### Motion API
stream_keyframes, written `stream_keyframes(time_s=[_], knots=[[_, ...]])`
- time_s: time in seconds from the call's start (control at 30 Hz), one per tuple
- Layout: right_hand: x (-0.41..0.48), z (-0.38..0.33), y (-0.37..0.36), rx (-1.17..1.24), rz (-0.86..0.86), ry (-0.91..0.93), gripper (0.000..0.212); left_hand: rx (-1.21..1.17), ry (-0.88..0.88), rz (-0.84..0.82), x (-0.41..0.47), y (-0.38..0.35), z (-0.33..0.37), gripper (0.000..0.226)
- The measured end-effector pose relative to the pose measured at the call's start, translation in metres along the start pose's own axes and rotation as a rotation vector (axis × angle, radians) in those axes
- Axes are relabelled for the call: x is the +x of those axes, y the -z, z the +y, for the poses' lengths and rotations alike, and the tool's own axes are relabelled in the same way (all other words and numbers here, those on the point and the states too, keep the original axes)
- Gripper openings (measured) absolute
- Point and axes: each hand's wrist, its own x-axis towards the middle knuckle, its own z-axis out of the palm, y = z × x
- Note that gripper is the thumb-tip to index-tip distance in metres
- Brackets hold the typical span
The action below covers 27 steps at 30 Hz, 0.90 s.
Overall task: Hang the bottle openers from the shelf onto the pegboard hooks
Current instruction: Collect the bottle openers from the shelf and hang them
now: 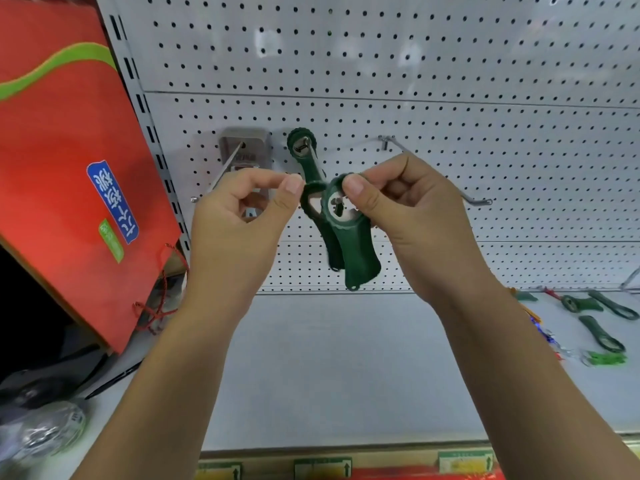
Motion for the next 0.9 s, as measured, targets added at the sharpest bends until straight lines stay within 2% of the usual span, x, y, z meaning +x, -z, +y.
stream_keyframes(time_s=[0.13,0.23,0.33,0.43,0.53,0.63,0.77,0.9], knots=[[0.005,0.002,-0.007,-0.012,0.003,-0.033,0.019,0.031,-0.045,-0.072,-0.011,0.01,0.013,0.029],[0.006,0.003,-0.01,-0.051,-0.021,-0.03,0.017,0.118,-0.107,-0.116,-0.01,0.01,0.011,0.019],[0.004,0.002,-0.009,-0.049,-0.043,-0.033,0.014,0.172,-0.092,-0.136,-0.004,0.007,0.003,0.008],[0.002,0.007,-0.007,-0.181,-0.017,-0.01,0.012,0.237,-0.114,-0.169,0.002,0.003,-0.002,0.004],[-0.002,0.014,-0.006,-0.368,0.08,0.15,0.007,0.269,-0.124,-0.136,0.009,0.001,-0.007,0.005],[-0.006,0.015,-0.004,-0.47,0.059,0.272,0.008,0.327,-0.135,-0.11,0.018,-0.003,-0.012,0.008],[-0.007,0.018,-0.004,-0.437,0.044,0.299,0.008,0.33,-0.117,-0.054,0.036,-0.013,-0.022,0.006],[-0.009,0.018,-0.004,-0.399,0.035,0.235,0.01,0.263,-0.09,-0.001,0.057,-0.028,-0.042,0.014]])
